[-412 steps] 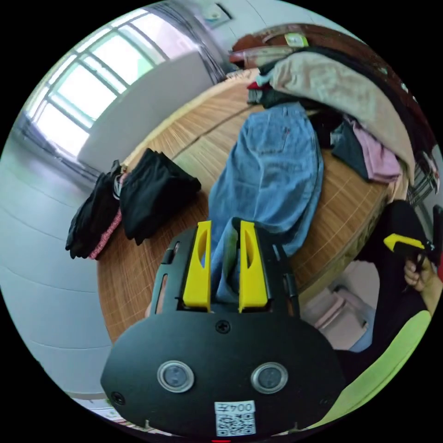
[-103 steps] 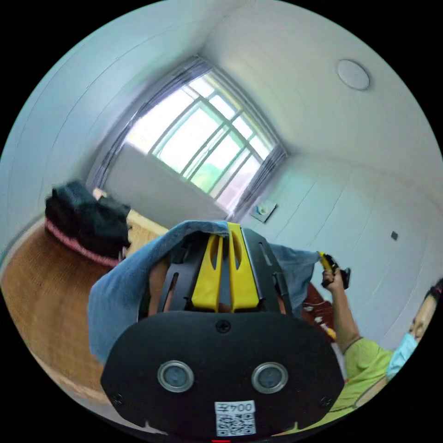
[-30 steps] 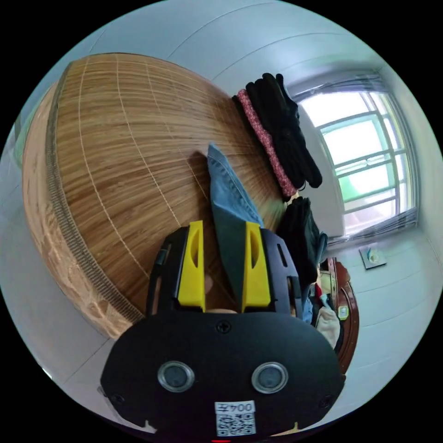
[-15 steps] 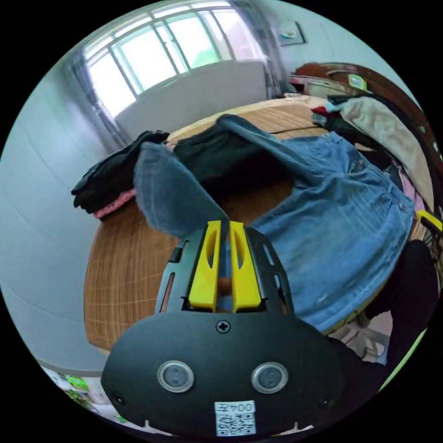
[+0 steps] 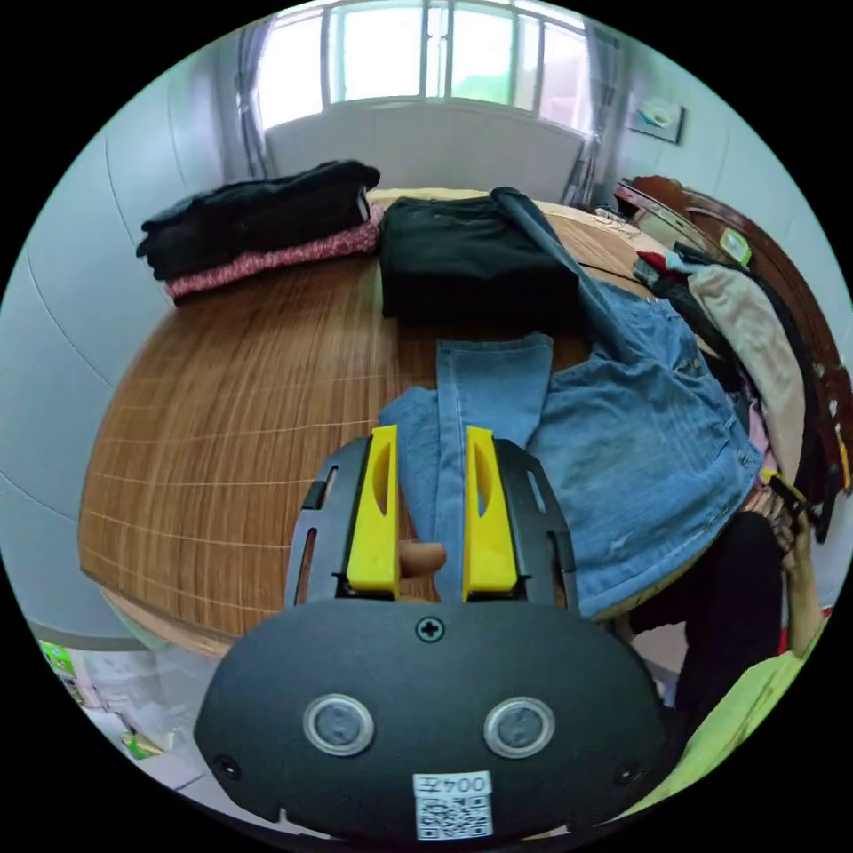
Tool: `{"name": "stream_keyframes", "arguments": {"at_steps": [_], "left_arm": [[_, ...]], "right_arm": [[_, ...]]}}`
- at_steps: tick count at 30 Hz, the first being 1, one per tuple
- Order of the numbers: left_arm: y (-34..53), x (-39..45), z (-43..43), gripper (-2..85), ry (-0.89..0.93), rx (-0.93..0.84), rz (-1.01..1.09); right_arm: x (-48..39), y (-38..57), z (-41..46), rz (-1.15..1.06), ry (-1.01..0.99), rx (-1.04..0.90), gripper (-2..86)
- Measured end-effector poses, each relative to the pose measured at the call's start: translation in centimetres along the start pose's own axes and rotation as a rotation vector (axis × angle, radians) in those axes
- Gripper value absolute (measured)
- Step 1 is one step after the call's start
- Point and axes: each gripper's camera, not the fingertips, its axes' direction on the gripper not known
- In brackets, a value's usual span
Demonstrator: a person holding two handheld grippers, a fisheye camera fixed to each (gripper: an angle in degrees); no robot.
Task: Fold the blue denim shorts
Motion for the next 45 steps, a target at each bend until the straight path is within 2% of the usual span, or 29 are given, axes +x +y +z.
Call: {"name": "stream_keyframes", "arguments": {"at_steps": [2, 4, 6, 9, 11, 13, 16, 19, 24, 27, 29, 34, 36, 40, 42, 45], "left_arm": [[-2.8, -1.7, 2.1, 10.7, 0.138, -0.037, -0.065], [-5.3, -1.3, 3.8, 10.9, 0.167, -0.056, -0.061], [-7.7, -0.1, 5.3, 11.1, 0.105, -0.057, -0.015], [-10.8, 1.4, 9.3, 11.9, -0.019, -0.188, 0.086], [-11.6, 0.9, 12.7, 12.4, 0.021, -0.344, 0.100], [-11.7, 0.1, 13.8, 12.3, 0.095, -0.373, 0.063], [-11.5, -0.7, 13.6, 10.4, 0.165, -0.332, 0.039], [-10.8, -0.4, 13.1, 6.7, 0.126, -0.312, 0.084], [-9.1, -3.4, 11.1, 2.5, 0.244, -0.248, -0.011], [-7.7, -6.7, 6.0, 1.6, 0.215, -0.082, -0.087], [-5.8, -10.4, 0.1, 1.3, 0.158, 0.067, -0.174], [1.5, -19.3, -9.3, 1.3, -0.030, 0.224, -0.401], [5.5, -22.8, -10.4, 1.4, -0.097, 0.226, -0.505], [15.8, -30.4, -8.4, 1.4, -0.183, 0.108, -0.766], [20.4, -32.9, -6.7, 1.5, -0.142, 0.050, -0.891], [26.0, -35.1, -6.8, 1.6, 0.056, 0.208, -1.022]], "right_arm": [[0.9, 0.0, -0.1, 0.035, -0.027, -0.007, -0.7], [1.6, 0.1, -0.3, 0.065, -0.043, -0.008, -0.7], [2.2, 0.1, -0.5, 0.084, -0.058, -0.013, -0.7], [2.6, 0.2, -1.0, 0.094, -0.059, -0.002, -0.7], [2.5, 0.2, -1.3, 0.087, -0.058, 0.008, -0.7], [2.2, 0.2, -1.5, 0.069, -0.053, 0.012, -0.7], [1.2, 0.1, -1.8, 0.019, -0.021, 0.015, -0.7], [-0.3, 0.0, -2.0, -0.047, 0.038, 0.021, -0.7], [-2.8, 0.1, -2.4, -0.149, 0.137, 0.040, -0.7], [-3.3, 0.1, -2.6, -0.160, 0.166, 0.053, -0.7], [-3.3, 0.0, -2.7, -0.159, 0.173, 0.059, -0.7], [-3.3, -0.7, -2.4, -0.151, 0.192, 0.049, -0.7], [-3.2, -1.1, -2.3, -0.137, 0.202, 0.044, -0.7], [-2.9, -1.7, -2.1, -0.113, 0.214, 0.037, -0.7], [-2.6, -2.2, -1.9, -0.093, 0.212, 0.031, -0.7], [-2.1, -2.8, -1.5, -0.069, 0.207, 0.019, -0.7]]}}
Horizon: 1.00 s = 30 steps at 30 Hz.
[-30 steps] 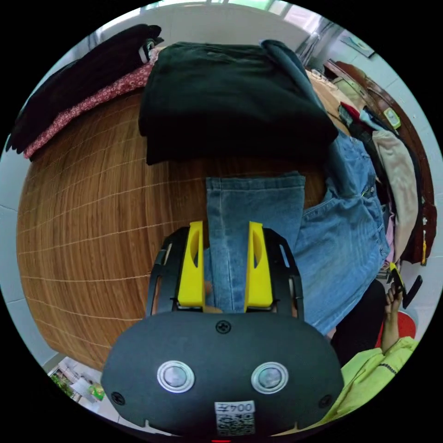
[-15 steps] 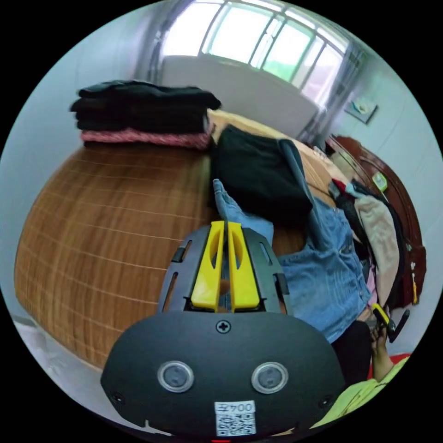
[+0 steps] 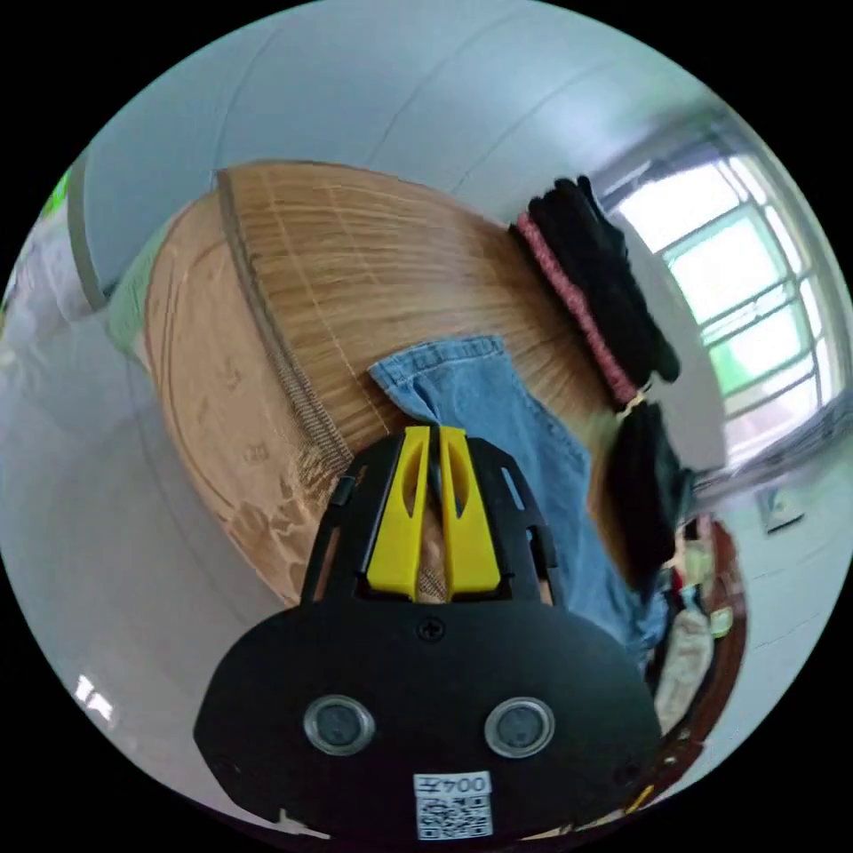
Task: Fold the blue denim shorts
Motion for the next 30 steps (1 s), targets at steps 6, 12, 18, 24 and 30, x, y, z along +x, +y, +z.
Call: {"name": "stream_keyframes", "arguments": {"at_steps": [6, 12, 18, 24, 30], "left_arm": [[2.3, 3.2, -7.3, 0.9, -0.244, 0.294, 0.114], [2.6, 1.2, -6.8, 0.6, -0.441, 0.214, 0.017], [7.2, 8.1, -5.1, 0.7, -0.209, 0.228, 0.370], [15.0, 16.8, -1.9, 0.8, -0.240, 0.193, 0.649], [25.9, 24.0, 2.8, 0.8, -0.229, 0.068, 0.972]], "right_arm": [[1.0, -1.2, 0.8, 0.052, -0.012, -0.008, -0.7], [0.6, -2.5, 1.6, 0.043, 0.000, -0.005, -0.7], [-0.4, -4.7, 3.3, 0.011, 0.028, -0.037, -0.7], [-0.6, -7.1, 4.8, 0.009, 0.027, -0.067, -0.7], [0.5, -11.7, 9.5, -0.009, 0.089, -0.097, -0.2]]}}
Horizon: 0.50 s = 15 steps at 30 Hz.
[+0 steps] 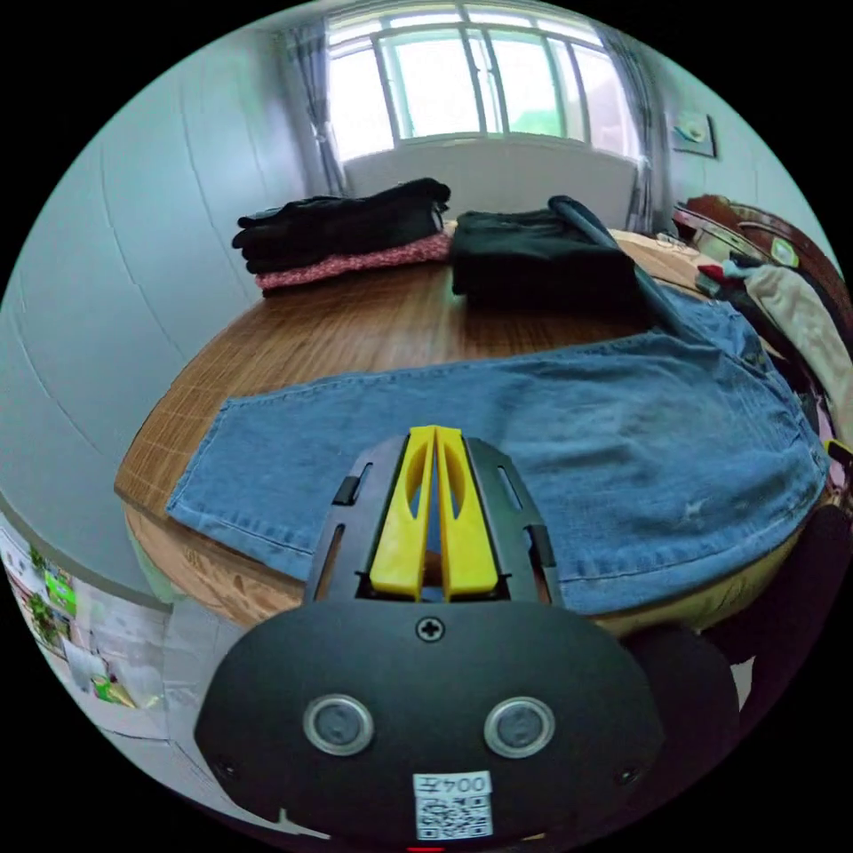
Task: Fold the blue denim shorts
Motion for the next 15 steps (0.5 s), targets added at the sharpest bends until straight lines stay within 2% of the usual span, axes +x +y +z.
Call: {"name": "stream_keyframes", "arguments": {"at_steps": [2, 4, 8, 12, 13, 15], "left_arm": [[1.3, 2.4, 3.0, 0.8, -0.014, -0.086, 0.063], [2.3, 2.7, 3.0, 0.8, -0.013, -0.024, 0.057], [0.4, 3.3, 3.0, 0.7, 0.020, -0.121, 0.057], [-0.6, 5.6, -1.1, 0.6, 0.052, 0.036, 0.043], [-0.7, 7.0, -0.9, 0.6, 0.079, 0.024, 0.078], [-0.5, 9.2, 1.7, 0.5, 0.116, -0.089, 0.155]], "right_arm": [[-0.3, -0.6, 2.8, -0.039, 0.071, -0.083, -0.4], [-0.1, 0.2, 3.9, -0.040, 0.058, -0.013, -0.5], [-0.2, -1.7, 4.3, -0.054, 0.021, -0.056, -0.5], [0.4, -2.1, 3.2, -0.012, 0.084, 0.008, -0.4], [0.4, -2.0, 4.3, -0.018, 0.075, -0.047, -0.4], [0.4, -1.7, 5.0, -0.038, 0.060, 0.018, -0.5]]}}
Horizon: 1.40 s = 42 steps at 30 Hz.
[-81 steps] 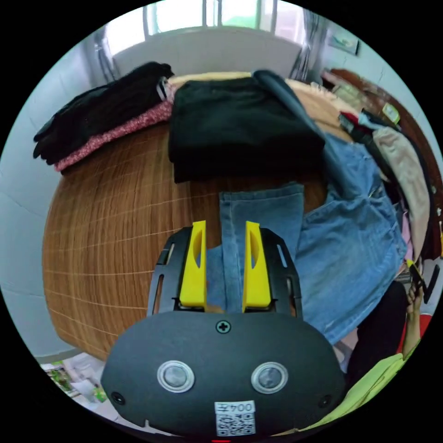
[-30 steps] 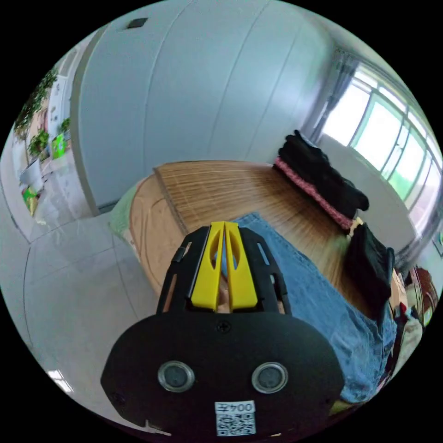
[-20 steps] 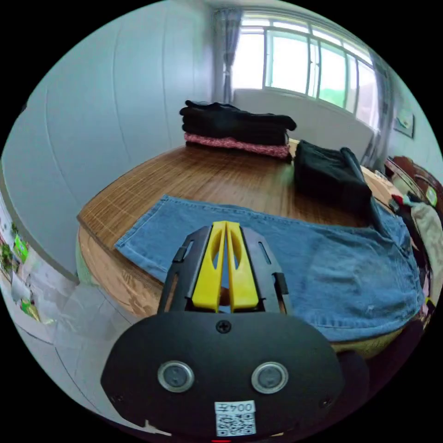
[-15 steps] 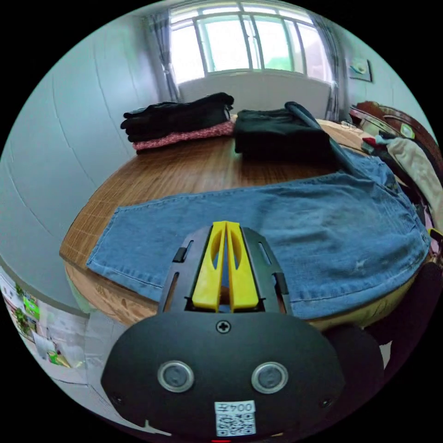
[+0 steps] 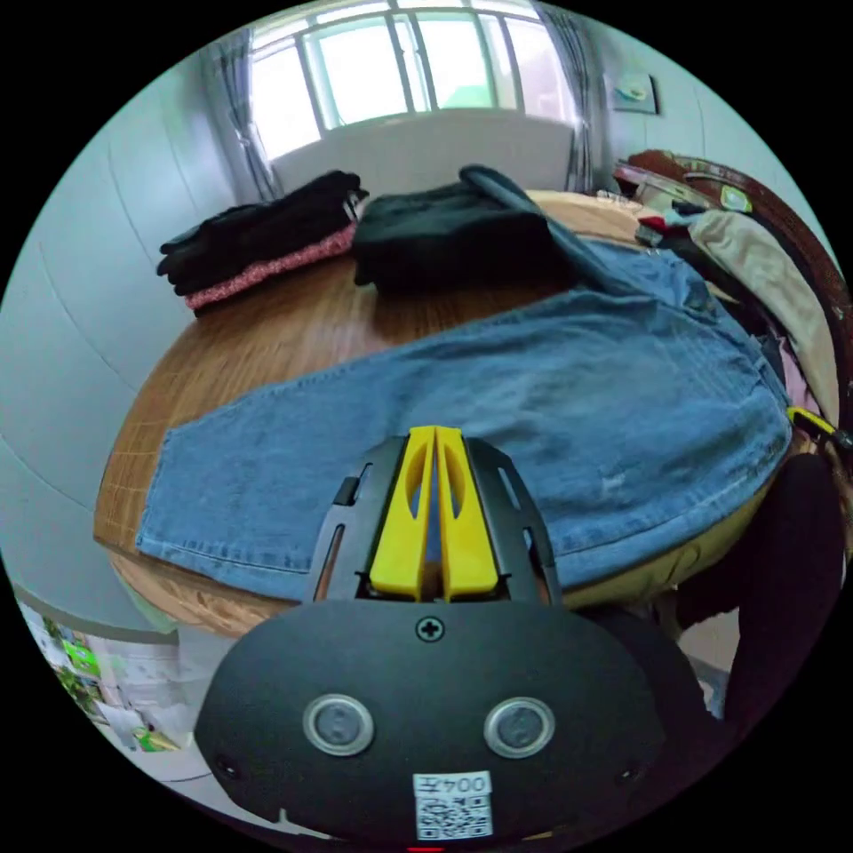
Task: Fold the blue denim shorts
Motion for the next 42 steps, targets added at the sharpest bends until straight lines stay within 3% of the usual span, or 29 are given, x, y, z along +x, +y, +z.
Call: {"name": "stream_keyframes", "arguments": {"at_steps": [1, 2, 4, 6, 7, 9, 10, 13, 15, 17, 22, 26, 32, 36, 42], "left_arm": [[0.2, 1.0, 2.5, 0.5, 0.026, -0.098, 0.040], [0.9, 1.3, 2.3, 0.5, -0.010, -0.034, 0.020], [0.4, 1.2, 2.5, 0.4, -0.008, -0.065, -0.003], [-0.6, 1.5, 1.7, 0.3, -0.026, -0.091, -0.004], [-1.0, 2.0, 0.3, 0.3, -0.035, -0.022, -0.011], [-1.4, 2.8, -1.0, 0.3, -0.024, 0.047, -0.011], [-1.8, 3.3, -0.2, 0.3, -0.001, 0.014, -0.004], [-2.9, 4.6, 3.3, 0.2, 0.068, -0.183, 0.055], [-3.6, 4.7, 1.5, 0.2, 0.063, -0.060, -0.003], [-5.4, 4.5, -0.2, 0.2, 0.223, 0.065, -0.080], [-7.8, 3.9, 3.5, 0.2, 0.415, 0.194, -0.255], [-7.3, 2.2, 11.2, 0.2, 0.518, 0.043, -0.365], [-5.7, -3.7, 17.8, 0.1, 0.837, -0.086, -0.552], [-6.1, -3.9, 18.2, 0.1, 0.799, -0.086, -0.522], [-6.3, -4.3, 19.5, 0.1, 0.804, -0.087, -0.517]], "right_arm": [[0.0, -0.3, 0.0, 0.000, -0.007, -0.003, -0.6], [0.3, -1.3, 0.0, 0.012, -0.027, -0.030, -0.6], [0.6, -2.6, -0.9, 0.050, -0.041, -0.050, -0.6], [0.4, -3.0, -2.8, 0.054, -0.038, 0.073, -0.6], [0.2, -3.0, -2.5, 0.034, -0.040, 0.065, -0.6], [-0.6, -3.4, 2.2, -0.041, -0.094, -0.174, -0.4], [-0.4, -3.3, 1.7, -0.042, -0.108, -0.099, -0.4], [0.7, -4.6, 1.5, 0.024, -0.191, -0.136, -0.4], [0.9, -5.3, -1.3, 0.042, -0.259, 0.008, 0.0], [0.3, -6.5, -2.9, -0.011, -0.275, 0.084, 0.8], [-2.5, -14.0, -4.9, -0.083, -0.472, 0.192, 7.5], [-9.3, -24.2, -4.5, -0.251, -0.536, 0.196, 10.5], [-23.9, -40.0, -1.5, -0.575, -0.440, 0.216, 13.6], [-32.7, -49.9, 1.8, -0.619, -0.377, 0.209, 14.0], [-40.6, -57.5, 5.4, -0.585, -0.280, 0.147, 13.7]]}}
